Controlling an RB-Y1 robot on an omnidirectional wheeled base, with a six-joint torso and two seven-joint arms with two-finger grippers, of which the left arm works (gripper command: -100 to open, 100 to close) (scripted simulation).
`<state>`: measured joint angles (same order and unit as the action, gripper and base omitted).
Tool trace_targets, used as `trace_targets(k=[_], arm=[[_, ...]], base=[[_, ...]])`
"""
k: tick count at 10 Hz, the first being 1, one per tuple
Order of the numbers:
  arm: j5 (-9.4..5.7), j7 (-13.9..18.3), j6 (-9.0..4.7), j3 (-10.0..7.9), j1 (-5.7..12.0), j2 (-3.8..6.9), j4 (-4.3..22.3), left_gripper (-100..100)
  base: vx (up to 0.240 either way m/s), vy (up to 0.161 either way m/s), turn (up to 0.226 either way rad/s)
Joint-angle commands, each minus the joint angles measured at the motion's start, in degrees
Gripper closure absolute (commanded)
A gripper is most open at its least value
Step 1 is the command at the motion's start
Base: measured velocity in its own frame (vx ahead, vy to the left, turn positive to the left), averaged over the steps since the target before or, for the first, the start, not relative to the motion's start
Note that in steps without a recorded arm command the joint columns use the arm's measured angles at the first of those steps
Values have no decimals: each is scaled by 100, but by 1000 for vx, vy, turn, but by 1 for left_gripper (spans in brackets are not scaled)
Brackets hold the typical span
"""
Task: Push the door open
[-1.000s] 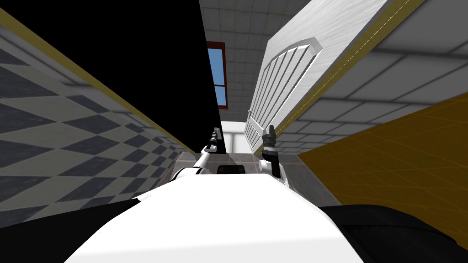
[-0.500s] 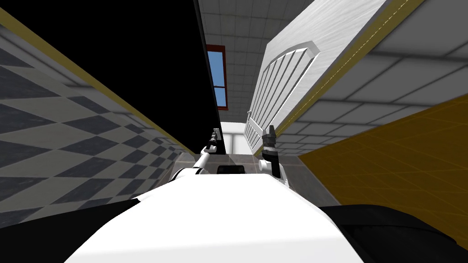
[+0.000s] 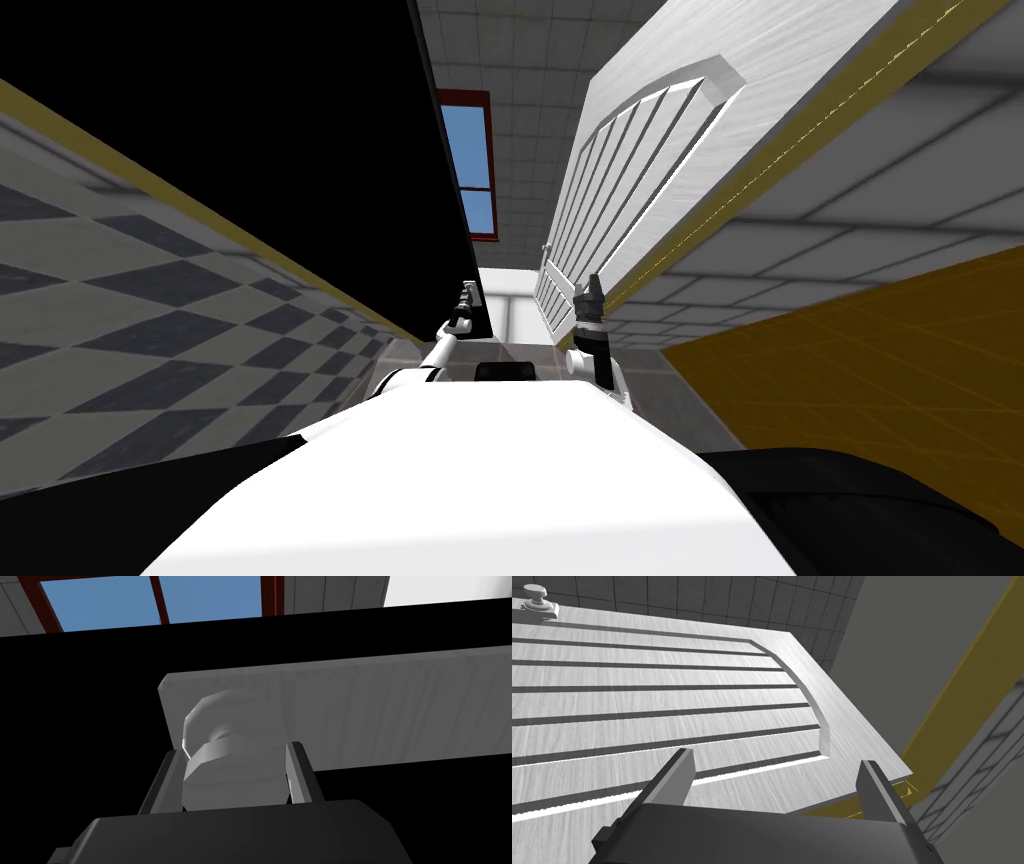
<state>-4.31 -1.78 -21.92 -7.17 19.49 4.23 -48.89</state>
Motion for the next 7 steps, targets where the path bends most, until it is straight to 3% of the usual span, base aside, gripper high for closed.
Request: trace_targets(k=[1,7], arm=[[-29,-17,-25,-122,-10,96,-35,100],[-113,-89,-31,-441,-46,206,-17,100]], base=[[171,-79,51],[176,-71,42]])
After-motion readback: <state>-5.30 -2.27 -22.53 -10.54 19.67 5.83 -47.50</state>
